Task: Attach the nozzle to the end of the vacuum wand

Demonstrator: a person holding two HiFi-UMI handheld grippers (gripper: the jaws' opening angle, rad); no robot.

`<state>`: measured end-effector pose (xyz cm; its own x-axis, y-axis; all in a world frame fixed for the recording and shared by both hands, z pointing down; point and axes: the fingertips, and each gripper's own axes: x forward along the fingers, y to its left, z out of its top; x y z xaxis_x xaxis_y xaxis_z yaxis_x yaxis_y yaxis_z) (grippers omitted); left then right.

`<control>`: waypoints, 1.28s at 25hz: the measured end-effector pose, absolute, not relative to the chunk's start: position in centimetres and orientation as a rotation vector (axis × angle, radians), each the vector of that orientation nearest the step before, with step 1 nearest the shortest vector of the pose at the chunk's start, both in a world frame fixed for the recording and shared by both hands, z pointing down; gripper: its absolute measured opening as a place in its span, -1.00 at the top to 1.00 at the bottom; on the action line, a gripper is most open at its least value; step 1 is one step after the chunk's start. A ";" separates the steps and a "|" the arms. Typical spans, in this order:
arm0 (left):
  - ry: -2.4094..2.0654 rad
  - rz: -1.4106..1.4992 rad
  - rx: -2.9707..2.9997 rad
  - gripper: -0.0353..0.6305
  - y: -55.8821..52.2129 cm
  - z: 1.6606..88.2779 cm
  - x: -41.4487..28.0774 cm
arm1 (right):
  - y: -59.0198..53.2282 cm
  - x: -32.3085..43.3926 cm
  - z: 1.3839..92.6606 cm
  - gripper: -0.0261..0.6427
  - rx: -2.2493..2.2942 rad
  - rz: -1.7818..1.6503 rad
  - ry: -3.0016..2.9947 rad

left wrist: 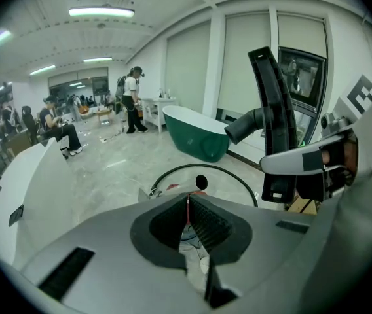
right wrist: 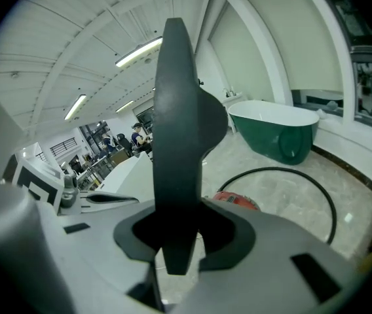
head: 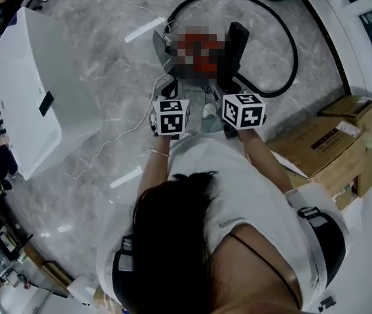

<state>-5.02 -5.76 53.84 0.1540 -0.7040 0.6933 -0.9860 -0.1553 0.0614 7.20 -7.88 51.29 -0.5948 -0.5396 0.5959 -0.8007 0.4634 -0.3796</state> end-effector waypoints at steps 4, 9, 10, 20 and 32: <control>-1.617 0.710 1.889 0.88 -6.5 54.3 -4.9 | -9.3 7.4 51.4 0.56 1.090 0.895 -2.337; -1.646 0.652 1.823 0.88 -7.2 54.7 -5.4 | -10.5 7.7 51.7 0.56 1.055 0.908 -2.346; -1.654 0.653 1.820 0.88 -7.3 54.7 -5.4 | -10.6 7.9 51.7 0.56 1.050 0.910 -2.345; -1.702 0.653 1.851 0.87 -8.6 54.5 -5.8 | -11.7 8.5 52.6 0.56 0.996 0.913 -2.335; -1.532 0.784 2.004 0.42 -9.3 56.7 -5.7 | -11.4 8.5 53.5 0.56 1.004 0.951 -2.290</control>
<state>-5.68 -9.29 56.74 0.2032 -0.6839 0.7007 -0.9684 -0.2459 0.0408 8.45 -11.37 53.50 -0.6264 -0.4480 0.6379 -0.7681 0.4943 -0.4071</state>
